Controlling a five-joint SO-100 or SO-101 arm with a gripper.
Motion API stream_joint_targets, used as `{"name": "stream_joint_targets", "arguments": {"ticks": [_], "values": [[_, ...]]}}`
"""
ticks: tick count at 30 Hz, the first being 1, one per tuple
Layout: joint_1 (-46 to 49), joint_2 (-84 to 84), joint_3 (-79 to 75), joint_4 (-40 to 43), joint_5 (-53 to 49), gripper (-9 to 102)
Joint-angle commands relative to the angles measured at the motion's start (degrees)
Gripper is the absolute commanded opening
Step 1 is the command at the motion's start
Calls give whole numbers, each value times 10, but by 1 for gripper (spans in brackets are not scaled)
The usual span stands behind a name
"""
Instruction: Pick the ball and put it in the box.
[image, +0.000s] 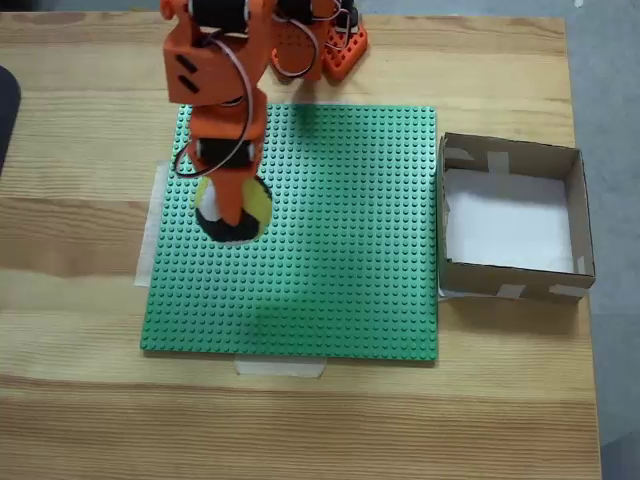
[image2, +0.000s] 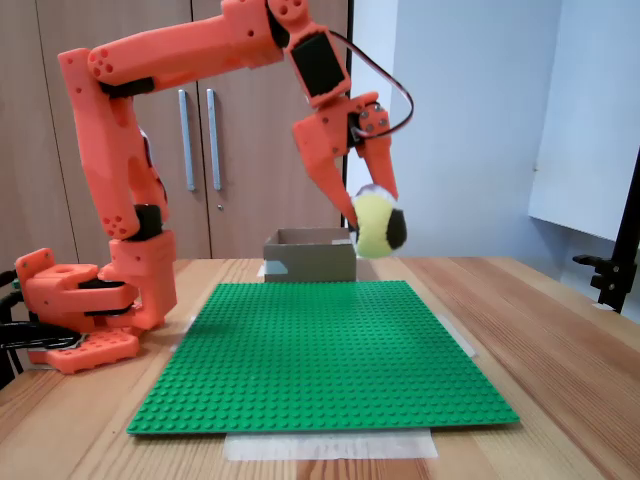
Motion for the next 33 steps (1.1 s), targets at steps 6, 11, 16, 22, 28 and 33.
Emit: {"name": "stream_joint_targets", "arguments": {"ticks": [6, 11, 16, 22, 28, 33], "values": [[-83, 21, -104, 44, 10, 13], [-137, 24, -128, 48, 19, 13], [-207, 29, -137, 49, 36, 13], [-295, 33, -137, 51, 58, 14], [-384, 33, -133, 52, 83, 14], [-439, 33, -113, 41, 113, 14]]}}
